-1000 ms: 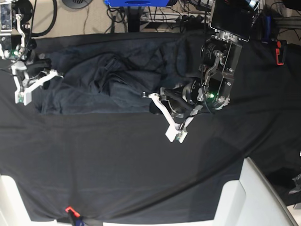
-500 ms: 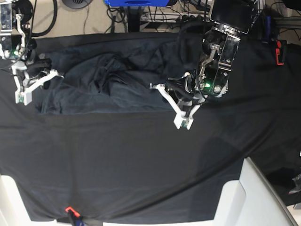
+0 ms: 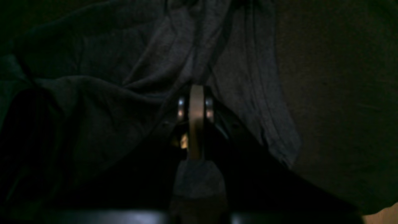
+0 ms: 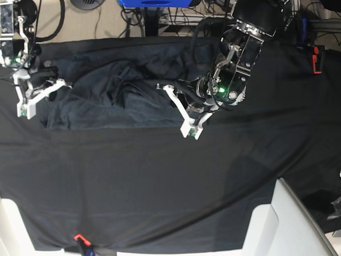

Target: Fold the T-shirt properly

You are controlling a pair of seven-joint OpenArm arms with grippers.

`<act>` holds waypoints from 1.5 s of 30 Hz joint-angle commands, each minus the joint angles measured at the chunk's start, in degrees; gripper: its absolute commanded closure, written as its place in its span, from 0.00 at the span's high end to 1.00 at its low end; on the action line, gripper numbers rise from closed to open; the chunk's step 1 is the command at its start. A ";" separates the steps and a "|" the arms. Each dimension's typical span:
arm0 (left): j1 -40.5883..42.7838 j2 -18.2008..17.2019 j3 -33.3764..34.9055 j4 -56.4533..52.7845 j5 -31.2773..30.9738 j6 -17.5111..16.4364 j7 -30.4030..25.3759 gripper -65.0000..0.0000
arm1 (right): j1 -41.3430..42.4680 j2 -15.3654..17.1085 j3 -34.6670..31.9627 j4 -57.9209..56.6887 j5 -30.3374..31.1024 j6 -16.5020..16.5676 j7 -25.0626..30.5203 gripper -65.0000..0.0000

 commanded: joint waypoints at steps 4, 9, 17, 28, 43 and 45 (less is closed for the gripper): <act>1.21 -0.05 0.09 4.34 -0.30 -0.27 -0.17 0.00 | 0.45 0.76 0.22 0.85 0.41 0.12 1.05 0.00; 2.18 -0.14 1.50 5.39 -0.30 -0.27 -0.17 0.00 | 0.89 0.67 0.22 0.85 0.41 0.12 1.05 0.00; 2.00 -1.46 10.38 5.74 -0.82 -0.44 -0.17 0.00 | 0.89 0.58 0.22 0.76 0.41 0.12 1.05 0.00; 1.30 -4.89 12.84 9.70 -11.11 -6.69 -0.34 0.00 | 0.89 0.40 0.22 0.76 0.41 0.12 1.05 0.00; 7.89 -10.34 -19.42 14.36 -10.76 -4.31 -0.52 0.00 | 4.76 3.04 -8.75 1.38 0.41 0.12 -3.43 0.01; 10.53 -12.80 -27.34 13.66 -10.76 -5.81 -0.61 0.00 | 8.10 3.04 -12.09 1.38 0.50 0.12 -7.03 0.05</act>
